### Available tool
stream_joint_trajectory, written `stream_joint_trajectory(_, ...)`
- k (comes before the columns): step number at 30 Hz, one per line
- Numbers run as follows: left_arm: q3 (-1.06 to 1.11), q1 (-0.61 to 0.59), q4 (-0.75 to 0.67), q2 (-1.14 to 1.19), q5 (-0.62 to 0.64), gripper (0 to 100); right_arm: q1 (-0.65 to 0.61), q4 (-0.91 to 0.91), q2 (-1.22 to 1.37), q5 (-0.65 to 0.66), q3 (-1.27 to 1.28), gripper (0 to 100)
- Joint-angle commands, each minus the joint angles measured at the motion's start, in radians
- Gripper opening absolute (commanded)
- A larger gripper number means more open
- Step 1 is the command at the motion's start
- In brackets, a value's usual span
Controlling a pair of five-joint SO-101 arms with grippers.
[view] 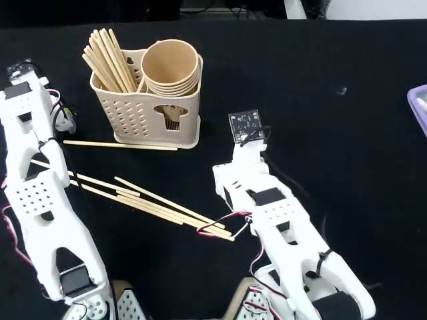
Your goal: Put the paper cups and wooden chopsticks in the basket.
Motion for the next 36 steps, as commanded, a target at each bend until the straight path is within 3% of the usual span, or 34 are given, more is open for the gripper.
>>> stream_joint_trajectory(1,-0.053,0.002,0.098,-0.006,-0.097,17,0.025,-0.029,-0.042,0.009,-0.004,4.6)
stream_joint_trajectory(11,-0.199,-0.045,0.419,-0.006,-0.365,17,0.023,-0.032,-0.042,0.009,-0.004,4.6)
stream_joint_trajectory(19,-0.102,-0.081,0.419,-0.049,-0.563,17,0.023,-0.032,-0.042,0.009,-0.004,4.6)
stream_joint_trajectory(22,-0.116,-0.079,0.404,-0.083,-0.523,17,0.020,-0.034,-0.042,0.009,-0.004,4.6)
stream_joint_trajectory(28,-0.213,-0.054,0.362,-0.100,-0.206,17,0.020,-0.034,-0.042,0.009,-0.004,4.6)
stream_joint_trajectory(31,-0.194,-0.018,0.356,-0.100,-0.107,17,0.020,-0.034,-0.042,0.009,-0.004,4.6)
stream_joint_trajectory(36,-0.091,0.077,0.333,-0.072,-0.100,17,0.023,-0.034,-0.042,0.009,-0.004,4.6)
